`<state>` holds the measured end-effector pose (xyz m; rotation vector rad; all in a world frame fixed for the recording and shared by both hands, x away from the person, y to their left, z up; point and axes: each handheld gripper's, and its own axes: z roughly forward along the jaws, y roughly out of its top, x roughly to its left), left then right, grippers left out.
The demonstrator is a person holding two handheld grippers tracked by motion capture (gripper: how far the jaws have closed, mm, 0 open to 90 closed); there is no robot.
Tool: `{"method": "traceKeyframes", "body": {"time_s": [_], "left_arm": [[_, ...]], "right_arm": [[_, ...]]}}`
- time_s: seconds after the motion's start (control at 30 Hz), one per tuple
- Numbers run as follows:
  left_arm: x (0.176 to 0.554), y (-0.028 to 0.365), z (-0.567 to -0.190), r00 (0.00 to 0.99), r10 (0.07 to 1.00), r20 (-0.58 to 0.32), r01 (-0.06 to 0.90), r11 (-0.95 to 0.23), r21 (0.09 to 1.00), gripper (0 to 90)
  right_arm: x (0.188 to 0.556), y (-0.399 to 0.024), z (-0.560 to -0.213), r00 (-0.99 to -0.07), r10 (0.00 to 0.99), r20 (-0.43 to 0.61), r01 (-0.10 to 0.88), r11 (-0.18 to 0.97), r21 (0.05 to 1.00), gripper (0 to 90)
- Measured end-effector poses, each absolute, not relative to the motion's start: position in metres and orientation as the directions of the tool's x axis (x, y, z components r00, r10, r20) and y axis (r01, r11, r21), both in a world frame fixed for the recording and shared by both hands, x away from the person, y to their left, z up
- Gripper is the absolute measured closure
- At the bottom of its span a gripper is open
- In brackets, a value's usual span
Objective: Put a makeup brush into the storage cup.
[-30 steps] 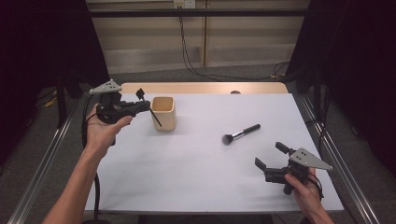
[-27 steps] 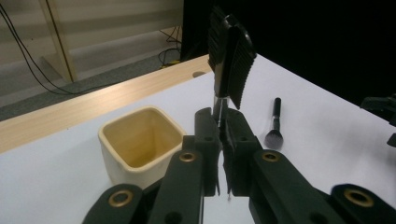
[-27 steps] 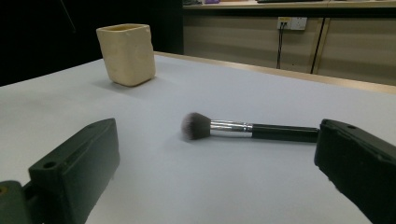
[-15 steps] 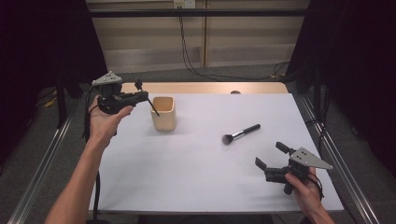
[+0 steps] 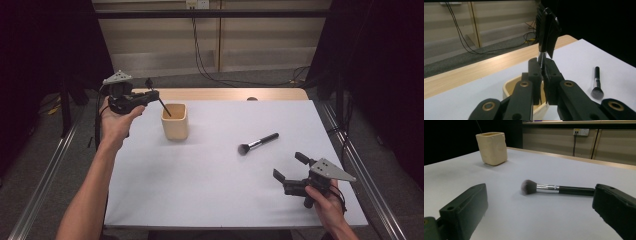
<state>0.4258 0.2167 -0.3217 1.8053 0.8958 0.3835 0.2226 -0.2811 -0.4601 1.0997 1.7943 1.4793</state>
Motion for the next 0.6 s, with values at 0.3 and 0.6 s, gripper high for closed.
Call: {"method": "traceKeyframes", "body": {"time_s": [0.3, 0.6], "left_arm": [[0.429, 0.21, -0.331, 0.674, 0.726, -0.136, 0.408, -0.212, 0.888, 85.9], [0.432, 0.201, -0.343, 0.679, 0.722, -0.132, 0.416, -0.231, 0.879, 85.8]], "right_arm": [[0.223, -0.281, -0.461, -0.511, 0.856, 0.084, 0.248, 0.053, 0.967, 0.0], [0.223, -0.28, -0.46, -0.514, 0.854, 0.078, 0.245, 0.059, 0.968, 0.0]]}}
